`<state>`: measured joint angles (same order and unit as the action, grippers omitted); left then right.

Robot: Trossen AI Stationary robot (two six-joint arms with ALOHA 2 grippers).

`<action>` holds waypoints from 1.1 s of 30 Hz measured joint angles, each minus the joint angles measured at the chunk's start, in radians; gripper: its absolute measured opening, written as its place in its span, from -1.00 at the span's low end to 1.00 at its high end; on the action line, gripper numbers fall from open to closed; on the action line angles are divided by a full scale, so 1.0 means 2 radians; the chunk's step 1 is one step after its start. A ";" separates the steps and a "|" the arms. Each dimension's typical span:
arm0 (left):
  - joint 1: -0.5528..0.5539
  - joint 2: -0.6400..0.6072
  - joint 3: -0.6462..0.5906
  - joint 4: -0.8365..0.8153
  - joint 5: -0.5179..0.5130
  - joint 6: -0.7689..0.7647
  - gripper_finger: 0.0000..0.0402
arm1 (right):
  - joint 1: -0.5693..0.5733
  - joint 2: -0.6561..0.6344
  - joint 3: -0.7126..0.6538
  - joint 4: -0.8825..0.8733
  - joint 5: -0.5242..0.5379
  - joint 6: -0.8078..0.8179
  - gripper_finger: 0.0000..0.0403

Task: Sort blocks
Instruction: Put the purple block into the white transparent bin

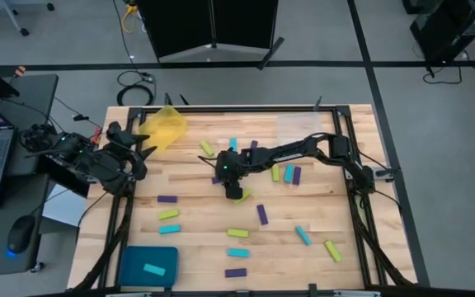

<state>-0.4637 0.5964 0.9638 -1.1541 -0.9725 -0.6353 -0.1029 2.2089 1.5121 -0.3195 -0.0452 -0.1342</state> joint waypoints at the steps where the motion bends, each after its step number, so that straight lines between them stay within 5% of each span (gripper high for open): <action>1: 0.000 0.000 0.000 0.000 0.000 0.000 0.07 | -0.001 0.001 0.000 -0.001 -0.002 0.002 -0.04; 7: 0.000 0.000 0.000 0.000 -0.002 0.001 0.07 | 0.000 0.002 0.001 -0.005 0.001 0.000 -0.43; 17: 0.000 0.001 0.000 0.000 0.003 0.001 0.07 | 0.010 -0.017 -0.004 0.000 0.045 -0.027 -0.43; 28: 0.028 0.070 0.000 0.049 -0.006 0.048 0.07 | -0.019 -0.184 -0.071 0.063 0.101 -0.024 -0.43; 33: 0.099 0.113 0.000 0.114 0.056 0.126 0.07 | -0.076 -0.275 -0.167 0.070 0.163 0.051 -0.43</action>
<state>-0.2654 0.8215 0.9642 -0.9271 -0.8605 -0.3829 -0.2553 1.6589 1.1786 -0.1795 0.2810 -0.0321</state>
